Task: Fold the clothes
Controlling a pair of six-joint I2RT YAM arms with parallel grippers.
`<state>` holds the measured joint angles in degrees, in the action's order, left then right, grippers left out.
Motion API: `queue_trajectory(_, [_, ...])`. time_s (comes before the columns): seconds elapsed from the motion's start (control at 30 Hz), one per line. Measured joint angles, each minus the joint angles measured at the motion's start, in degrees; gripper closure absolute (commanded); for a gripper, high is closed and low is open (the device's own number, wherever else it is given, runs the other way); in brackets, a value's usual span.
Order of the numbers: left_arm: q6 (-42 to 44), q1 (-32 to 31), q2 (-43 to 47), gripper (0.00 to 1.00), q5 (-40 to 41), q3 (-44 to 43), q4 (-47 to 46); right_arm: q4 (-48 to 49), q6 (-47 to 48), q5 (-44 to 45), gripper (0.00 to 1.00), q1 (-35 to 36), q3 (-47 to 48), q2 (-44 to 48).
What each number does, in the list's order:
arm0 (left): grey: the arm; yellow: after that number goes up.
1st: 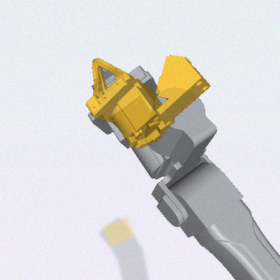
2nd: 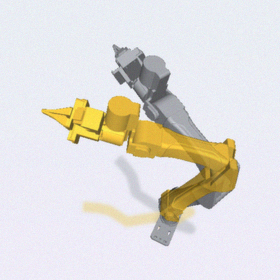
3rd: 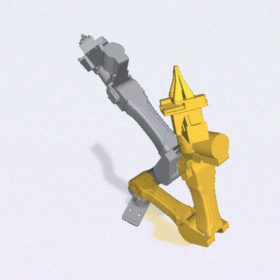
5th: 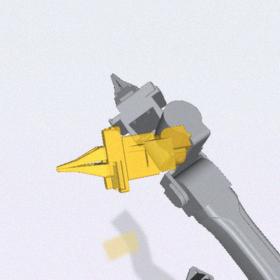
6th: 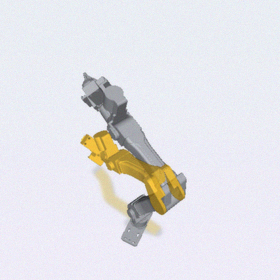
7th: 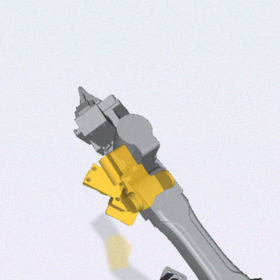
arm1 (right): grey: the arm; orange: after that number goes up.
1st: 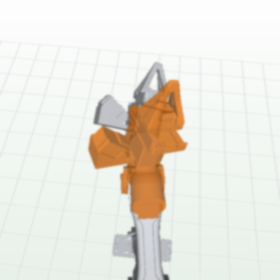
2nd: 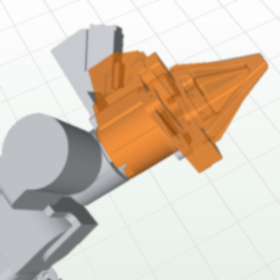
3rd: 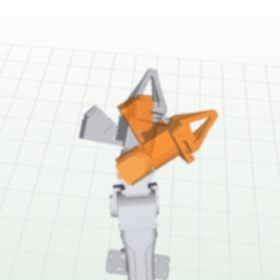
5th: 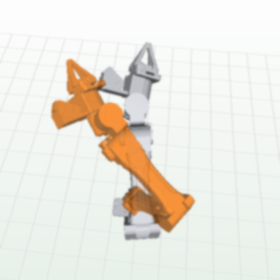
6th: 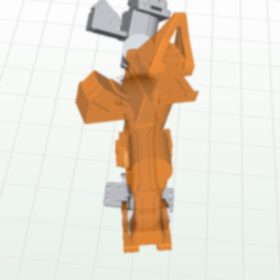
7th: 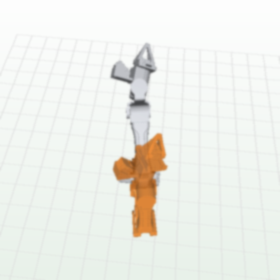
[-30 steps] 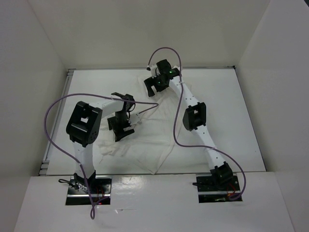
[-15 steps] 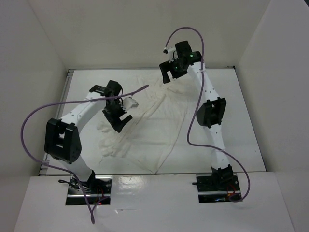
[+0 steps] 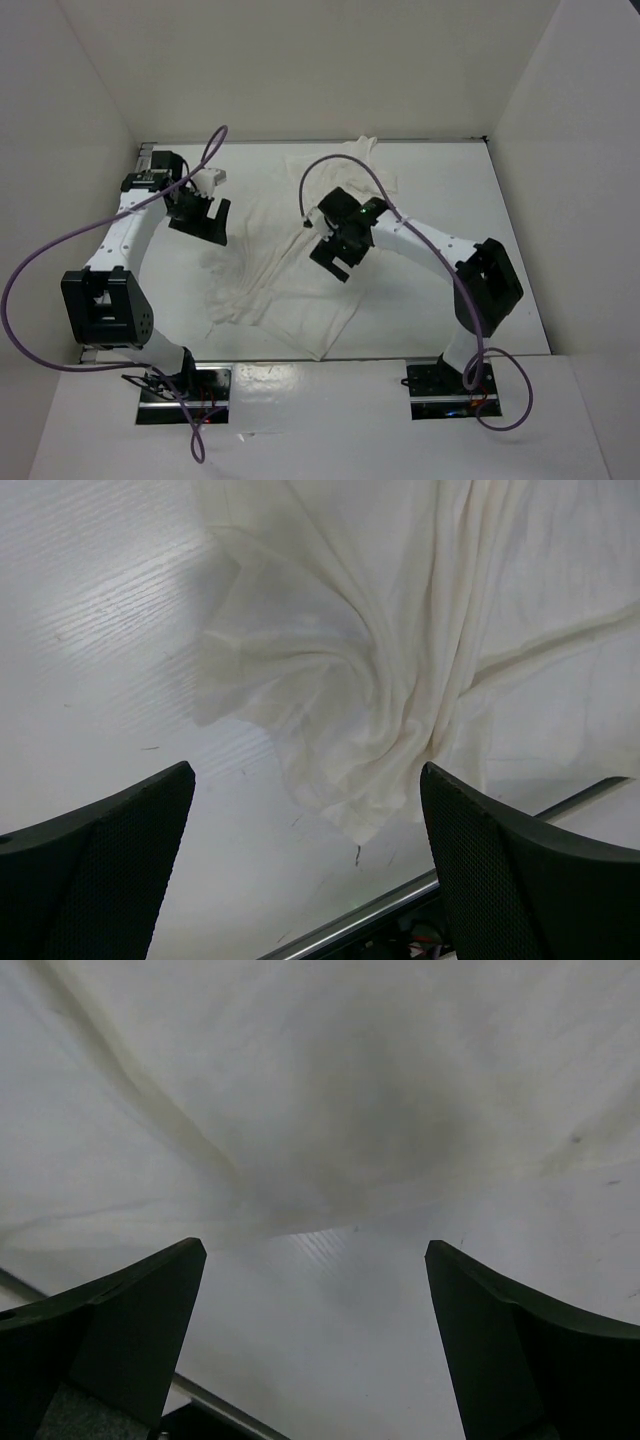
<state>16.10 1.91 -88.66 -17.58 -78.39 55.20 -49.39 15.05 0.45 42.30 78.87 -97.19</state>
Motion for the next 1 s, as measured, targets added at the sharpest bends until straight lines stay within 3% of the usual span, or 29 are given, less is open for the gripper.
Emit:
queue_trajectory(0.2, [-3.87, 2.82, 0.00, 0.01, -3.98, 3.76, -3.76, 3.32, 1.31, 3.04, 0.00, -0.02, -12.52, -0.85])
queue_trajectory(0.57, [-6.25, 3.69, -0.04, 0.01, -3.08, 6.51, -7.50, 8.50, 3.30, 3.13, 0.00, 8.44, -8.72, -8.94])
queue_trajectory(0.8, [-7.41, 3.69, -0.04, 0.01, -1.70, 7.06, -8.37, 10.16, 5.62, 1.66, 0.00, 8.63, -7.41, -10.99])
queue_trajectory(1.0, [-7.45, 3.69, -0.04, 0.01, -1.49, 7.28, -8.85, 13.66, 8.70, -1.81, 0.00, 5.86, -11.69, -8.35])
